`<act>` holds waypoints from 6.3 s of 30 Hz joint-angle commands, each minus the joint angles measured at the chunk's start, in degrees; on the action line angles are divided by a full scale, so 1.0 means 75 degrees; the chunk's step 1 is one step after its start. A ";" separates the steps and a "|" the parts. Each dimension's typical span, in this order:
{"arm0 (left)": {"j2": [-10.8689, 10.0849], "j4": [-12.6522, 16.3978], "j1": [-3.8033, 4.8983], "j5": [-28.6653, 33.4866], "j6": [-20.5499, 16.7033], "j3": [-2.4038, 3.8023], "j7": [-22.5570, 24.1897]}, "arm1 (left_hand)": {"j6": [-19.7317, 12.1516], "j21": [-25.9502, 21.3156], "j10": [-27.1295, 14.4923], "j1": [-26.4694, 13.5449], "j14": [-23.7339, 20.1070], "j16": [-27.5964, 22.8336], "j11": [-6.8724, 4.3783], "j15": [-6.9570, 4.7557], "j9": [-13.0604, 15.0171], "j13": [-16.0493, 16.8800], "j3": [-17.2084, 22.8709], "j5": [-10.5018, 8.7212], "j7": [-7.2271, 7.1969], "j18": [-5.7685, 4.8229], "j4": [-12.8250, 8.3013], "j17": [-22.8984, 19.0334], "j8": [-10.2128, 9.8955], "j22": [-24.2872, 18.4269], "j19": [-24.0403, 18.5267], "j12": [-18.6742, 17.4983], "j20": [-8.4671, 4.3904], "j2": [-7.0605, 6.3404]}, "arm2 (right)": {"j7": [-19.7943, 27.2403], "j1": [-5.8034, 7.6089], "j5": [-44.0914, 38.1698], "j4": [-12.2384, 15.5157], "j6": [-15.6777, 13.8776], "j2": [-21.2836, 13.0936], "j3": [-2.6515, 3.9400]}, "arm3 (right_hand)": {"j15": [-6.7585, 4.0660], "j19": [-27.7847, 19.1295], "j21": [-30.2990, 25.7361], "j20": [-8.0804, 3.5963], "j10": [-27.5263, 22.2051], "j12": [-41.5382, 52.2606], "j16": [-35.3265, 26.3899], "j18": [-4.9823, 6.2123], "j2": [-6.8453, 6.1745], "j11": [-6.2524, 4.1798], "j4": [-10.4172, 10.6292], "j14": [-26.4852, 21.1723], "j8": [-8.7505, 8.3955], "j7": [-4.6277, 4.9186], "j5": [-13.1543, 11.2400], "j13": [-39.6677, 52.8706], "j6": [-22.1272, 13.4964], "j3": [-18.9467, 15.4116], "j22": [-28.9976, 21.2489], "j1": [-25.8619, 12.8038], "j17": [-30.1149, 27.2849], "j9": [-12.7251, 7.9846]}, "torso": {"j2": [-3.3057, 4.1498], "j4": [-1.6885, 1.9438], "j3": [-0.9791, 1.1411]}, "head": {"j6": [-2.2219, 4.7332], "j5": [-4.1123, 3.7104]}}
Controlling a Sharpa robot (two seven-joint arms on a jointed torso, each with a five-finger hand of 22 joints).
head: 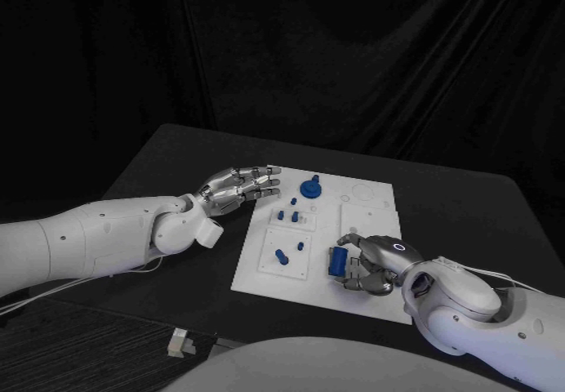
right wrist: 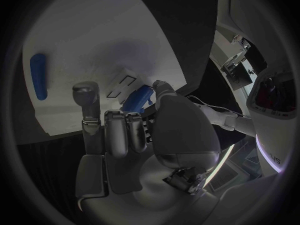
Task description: Assemble the parts on the task board
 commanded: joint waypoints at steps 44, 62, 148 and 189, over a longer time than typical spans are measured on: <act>0.0050 -0.0022 -0.0047 0.0012 0.0167 0.0007 -0.0036 | 0.0070 0.0066 -0.0042 0.0039 -0.0002 0.0102 0.0090 0.0071 0.0049 0.0075 0.0199 0.0140 0.0113 0.0076 -0.0034 0.0093 0.0135 -0.0008 0.0080 0.0169 -0.0009 -0.0030 | 0.0345 -0.0054 0.0046 0.0054 -0.0602 -0.0035 0.0000 | -0.0235 0.0141 -0.0034 -0.0206 0.0738 0.0015 -0.0093 0.0279 0.0051 -0.0311 0.0033 0.0461 0.2424 -0.0291 0.4688 0.1922 0.1480 0.1014 0.0796 0.0265 0.0974 0.0638 | -0.0001 -0.0002 0.0001 | -0.0002 0.0020; 0.0049 -0.0032 -0.0078 0.0012 0.0209 0.0007 -0.0082 | 0.0076 0.0070 -0.0033 0.0023 0.0015 0.0138 0.0099 0.0093 0.0050 0.0079 0.0234 0.0137 0.0117 0.0081 -0.0022 0.0099 0.0138 0.0006 0.0092 0.0191 -0.0010 -0.0006 | 0.0293 -0.0054 0.0078 0.0107 -0.0508 -0.0075 0.0000 | -0.0174 0.0121 0.0024 -0.0165 0.0701 -0.0023 -0.0095 0.0276 -0.0036 -0.0249 0.0033 0.0459 0.1232 -0.0211 0.5116 0.1877 0.1967 0.1601 0.0800 -0.0117 0.0972 0.0162 | 0.0000 0.0002 0.0001 | -0.0002 0.0027; -0.0048 0.0045 -0.0114 0.0012 0.0186 0.0007 0.0059 | 0.0092 0.0093 -0.0015 -0.0019 0.0020 0.0148 0.0131 0.0087 0.0052 0.0081 0.0278 0.0119 0.0134 0.0086 -0.0002 0.0099 0.0146 0.0099 0.0153 0.0211 -0.0010 -0.0013 | 0.0567 0.0228 0.0440 0.0607 -0.1832 -0.0692 0.0003 | -0.0101 0.0199 -0.0013 -0.0072 0.0525 -0.0214 -0.0134 0.0281 -0.0010 -0.0173 0.0095 0.0461 -0.0483 -0.0154 -0.2137 0.1589 0.1703 -0.0430 0.0805 -0.0856 0.0880 0.0197 | -0.0003 -0.0002 0.0001 | -0.0002 0.0100; -0.0289 0.0398 -0.0117 -0.3553 -0.2724 0.0006 0.2517 | -0.1520 -0.0084 -0.0412 -0.1133 -0.0563 -0.1716 -0.1341 -0.1906 -0.0098 -0.0042 -0.1497 -0.1820 -0.1221 0.0870 0.0733 -0.0181 -0.0148 -0.1049 -0.0503 -0.0922 -0.1279 -0.0205 | -0.1907 0.1879 0.2283 -0.0535 0.3382 -0.0827 -0.0002 | -0.0523 0.0097 -0.0787 -0.0456 0.0823 0.0099 -0.0830 0.0365 0.0560 -0.0679 -0.0047 0.0317 -0.1416 -0.0896 -0.1344 0.2022 0.6995 -0.0398 0.0556 -0.0088 0.0014 0.0957 | 0.0001 0.0001 -0.0004 | -0.0002 -0.0074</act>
